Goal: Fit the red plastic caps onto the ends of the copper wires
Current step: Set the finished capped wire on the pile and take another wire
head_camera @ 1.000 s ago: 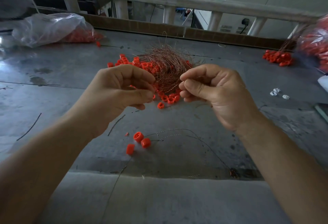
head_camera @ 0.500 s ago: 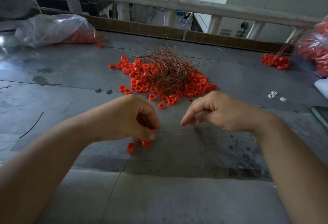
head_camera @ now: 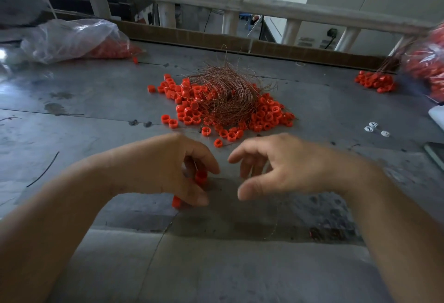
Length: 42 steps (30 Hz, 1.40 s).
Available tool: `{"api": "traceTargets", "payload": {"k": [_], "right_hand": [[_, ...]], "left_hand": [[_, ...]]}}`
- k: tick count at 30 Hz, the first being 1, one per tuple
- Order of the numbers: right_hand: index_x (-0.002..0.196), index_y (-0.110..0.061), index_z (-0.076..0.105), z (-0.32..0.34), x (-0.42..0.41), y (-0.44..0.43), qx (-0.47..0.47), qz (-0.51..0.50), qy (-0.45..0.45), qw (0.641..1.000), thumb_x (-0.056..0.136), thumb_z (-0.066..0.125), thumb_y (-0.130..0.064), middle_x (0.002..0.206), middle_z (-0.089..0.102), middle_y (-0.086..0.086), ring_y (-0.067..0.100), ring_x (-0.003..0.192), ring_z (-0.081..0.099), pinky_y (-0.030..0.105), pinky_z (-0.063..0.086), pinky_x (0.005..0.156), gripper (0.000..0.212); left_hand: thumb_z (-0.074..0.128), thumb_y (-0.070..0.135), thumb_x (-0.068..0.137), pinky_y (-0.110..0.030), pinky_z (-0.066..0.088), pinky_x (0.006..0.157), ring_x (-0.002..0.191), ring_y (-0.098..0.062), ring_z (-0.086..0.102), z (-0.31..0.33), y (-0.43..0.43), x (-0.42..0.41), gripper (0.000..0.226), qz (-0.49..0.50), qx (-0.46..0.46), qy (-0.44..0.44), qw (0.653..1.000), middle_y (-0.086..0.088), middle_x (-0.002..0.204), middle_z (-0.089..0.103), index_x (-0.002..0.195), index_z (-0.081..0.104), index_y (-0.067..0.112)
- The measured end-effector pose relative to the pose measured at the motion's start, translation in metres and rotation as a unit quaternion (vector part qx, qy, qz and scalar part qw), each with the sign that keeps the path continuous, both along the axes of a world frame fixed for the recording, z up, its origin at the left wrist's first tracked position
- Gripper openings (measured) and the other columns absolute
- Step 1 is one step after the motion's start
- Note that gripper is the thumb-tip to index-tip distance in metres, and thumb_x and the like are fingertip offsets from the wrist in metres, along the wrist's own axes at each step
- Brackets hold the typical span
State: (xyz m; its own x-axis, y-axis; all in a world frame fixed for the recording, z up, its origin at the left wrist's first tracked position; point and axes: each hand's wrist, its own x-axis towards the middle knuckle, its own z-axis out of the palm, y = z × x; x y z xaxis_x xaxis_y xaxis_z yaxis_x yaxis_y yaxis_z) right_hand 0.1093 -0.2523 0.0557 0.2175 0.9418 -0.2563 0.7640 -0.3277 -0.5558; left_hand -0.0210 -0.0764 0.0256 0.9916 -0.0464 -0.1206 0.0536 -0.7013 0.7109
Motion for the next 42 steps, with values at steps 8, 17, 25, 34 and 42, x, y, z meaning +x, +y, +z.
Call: {"api": "traceTargets", "payload": {"k": [8, 17, 25, 34, 42], "right_hand": [[0.108, -0.025, 0.062, -0.009, -0.007, 0.008, 0.018, 0.012, -0.071, 0.997, 0.08, 0.068, -0.017, 0.078, 0.055, -0.019, -0.009, 0.071, 0.051, 0.003, 0.039, 0.064, 0.03], [0.104, -0.018, 0.065, -0.016, -0.016, 0.018, 0.075, 0.044, -0.087, 0.992, 0.082, 0.067, -0.016, 0.073, 0.046, -0.024, -0.016, 0.068, 0.047, -0.001, 0.035, 0.063, 0.022], [0.091, -0.019, 0.069, -0.006, -0.013, 0.012, 0.143, -0.004, -0.016, 0.99, 0.063, 0.057, -0.056, 0.081, 0.063, -0.012, -0.006, 0.08, 0.056, 0.006, 0.043, 0.068, 0.048], [0.09, -0.017, 0.069, -0.01, -0.003, 0.011, 0.136, -0.046, -0.055, 0.988, 0.078, 0.068, -0.032, 0.083, 0.065, -0.01, -0.002, 0.08, 0.056, 0.006, 0.043, 0.07, 0.019], [0.093, -0.019, 0.069, -0.024, 0.018, 0.014, 0.203, -0.144, -0.205, 0.946, 0.082, 0.065, -0.032, 0.088, 0.053, -0.01, 0.001, 0.074, 0.045, 0.021, 0.04, 0.076, 0.018]], "left_hand": [[0.08, 0.038, 0.057, -0.003, 0.04, 0.065, 0.084, 0.009, 0.053, -0.008, 0.002, 0.005, 0.045, -0.007, 0.071, -0.029, 0.997, 0.039, 0.095, 0.05, 0.084, 0.055, 0.063], [0.064, 0.063, 0.045, -0.002, 0.04, 0.058, 0.069, 0.011, 0.059, 0.01, 0.007, -0.006, 0.033, 0.074, 0.027, -0.027, 0.997, 0.032, 0.078, 0.063, 0.071, 0.067, 0.043], [0.057, 0.006, 0.086, -0.031, 0.035, 0.093, 0.116, -0.025, 0.047, -0.015, 0.036, 0.018, 0.044, 0.354, 0.19, -0.162, 0.901, -0.009, 0.129, 0.048, 0.128, 0.053, 0.019], [0.056, 0.006, 0.087, -0.032, 0.035, 0.093, 0.111, -0.031, 0.05, -0.023, 0.047, 0.023, 0.028, 0.328, 0.262, -0.131, 0.898, -0.014, 0.115, 0.06, 0.113, 0.066, 0.01], [0.073, 0.014, 0.072, -0.008, 0.044, 0.059, 0.064, 0.003, 0.058, 0.003, 0.013, 0.009, 0.024, 0.288, 0.02, -0.239, 0.927, 0.011, 0.069, 0.064, 0.069, 0.061, 0.035]]}}
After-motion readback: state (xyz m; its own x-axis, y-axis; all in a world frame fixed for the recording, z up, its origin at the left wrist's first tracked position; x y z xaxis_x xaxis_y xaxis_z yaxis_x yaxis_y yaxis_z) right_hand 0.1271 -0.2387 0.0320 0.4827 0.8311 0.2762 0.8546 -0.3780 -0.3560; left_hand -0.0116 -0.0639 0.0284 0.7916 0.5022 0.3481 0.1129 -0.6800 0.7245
